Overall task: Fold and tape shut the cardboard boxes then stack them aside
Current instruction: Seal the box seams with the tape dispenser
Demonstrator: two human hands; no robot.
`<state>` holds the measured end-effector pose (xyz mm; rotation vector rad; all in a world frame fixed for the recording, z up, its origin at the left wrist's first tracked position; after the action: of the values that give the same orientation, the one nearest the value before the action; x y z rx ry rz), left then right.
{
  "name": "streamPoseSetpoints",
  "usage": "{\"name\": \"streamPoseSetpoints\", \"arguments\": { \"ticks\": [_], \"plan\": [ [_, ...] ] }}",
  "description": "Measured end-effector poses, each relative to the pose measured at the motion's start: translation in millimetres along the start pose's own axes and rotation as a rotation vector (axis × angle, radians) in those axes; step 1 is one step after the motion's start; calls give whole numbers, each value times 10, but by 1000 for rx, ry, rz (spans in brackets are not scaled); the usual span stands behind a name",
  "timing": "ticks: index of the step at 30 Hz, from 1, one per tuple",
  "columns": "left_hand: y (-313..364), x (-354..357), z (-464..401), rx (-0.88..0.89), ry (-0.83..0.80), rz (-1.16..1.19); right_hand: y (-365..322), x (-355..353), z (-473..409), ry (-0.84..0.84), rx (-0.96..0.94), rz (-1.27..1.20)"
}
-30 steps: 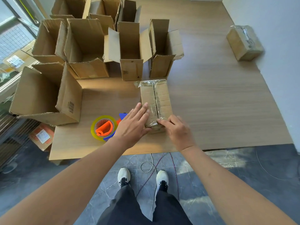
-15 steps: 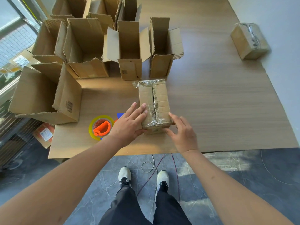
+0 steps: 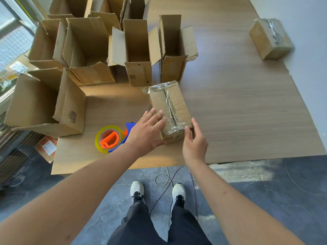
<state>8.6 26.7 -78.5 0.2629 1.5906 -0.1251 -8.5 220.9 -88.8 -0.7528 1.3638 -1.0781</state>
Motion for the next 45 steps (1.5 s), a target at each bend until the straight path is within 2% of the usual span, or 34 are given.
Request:
{"name": "streamPoseSetpoints", "arguments": {
  "ticks": [4,8,11,14,18,21,26,36,45],
  "plan": [
    [-94,-57,12,54,5,-18,10,39,1,-16,43,-45],
    [-82,-72,-52,62,54,-34,2,69,-89,-63,87,21],
    [-116,-67,-103,85,74,-37,11,53,-158,-164,87,142],
    [-175,-66,-141,116,88,-21,-27,-20,-180,-272,-19,309],
    [-171,-60,-158,134,105,10,-142,-15,-146,-378,-393,557],
    [-178,-37,-136,132,160,25,-182,117,-91,-468,-394,700],
    [-309,-35,-160,180,222,61,-180,279,-73,-371,-419,881],
    [-525,-365,-176,91,233,92,-319,179,-262,-445,-382,1020],
    [-628,-352,-159,30,112,219,-268,-64,-364,-432,-400,1033]
  ]
}}
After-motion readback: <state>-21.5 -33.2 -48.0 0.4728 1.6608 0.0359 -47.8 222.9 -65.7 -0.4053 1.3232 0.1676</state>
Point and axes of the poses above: each hand's wrist, its own z-axis away from the middle knuckle, its own x-axis out of the palm, y = z × x, the point moved 1 cm from there along -z, towards the middle knuckle, and after that the axes turned 11 degrees about -z, right-handed, at the moved point
